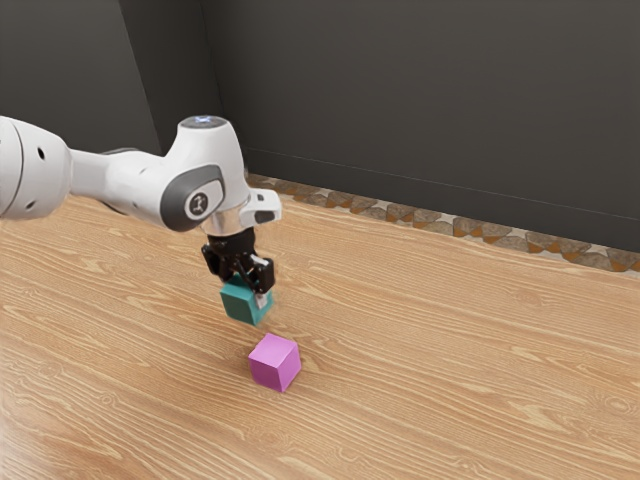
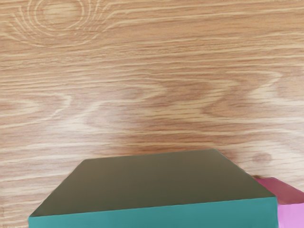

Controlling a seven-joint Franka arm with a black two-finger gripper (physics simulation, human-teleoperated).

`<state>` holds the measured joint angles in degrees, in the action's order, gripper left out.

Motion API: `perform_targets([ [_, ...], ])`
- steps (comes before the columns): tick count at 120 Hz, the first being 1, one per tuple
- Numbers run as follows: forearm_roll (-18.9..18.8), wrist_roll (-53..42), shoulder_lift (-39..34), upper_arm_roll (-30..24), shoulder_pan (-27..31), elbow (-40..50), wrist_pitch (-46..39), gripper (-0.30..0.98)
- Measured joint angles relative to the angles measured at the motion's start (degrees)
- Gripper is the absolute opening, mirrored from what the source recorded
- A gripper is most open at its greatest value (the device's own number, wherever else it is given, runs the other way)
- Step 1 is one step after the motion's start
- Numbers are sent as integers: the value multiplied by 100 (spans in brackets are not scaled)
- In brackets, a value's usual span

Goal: Pick up the blue block with one arm, and put the blue block on the table with one arm

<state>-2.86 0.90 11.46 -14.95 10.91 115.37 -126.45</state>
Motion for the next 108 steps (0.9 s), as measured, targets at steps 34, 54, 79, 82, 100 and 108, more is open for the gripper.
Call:
perform_targets([
  [34,-144,25,612,28,226,-257,91,35],
  [54,-168,34,822,33,260,-282,88,36],
  [79,-207,30,856,28,266,-284,81,43],
  [82,-207,25,855,28,268,-282,82,45],
  [100,-201,-2,844,28,286,-274,80,57],
  [108,-202,-10,593,3,361,-222,89,60],
])
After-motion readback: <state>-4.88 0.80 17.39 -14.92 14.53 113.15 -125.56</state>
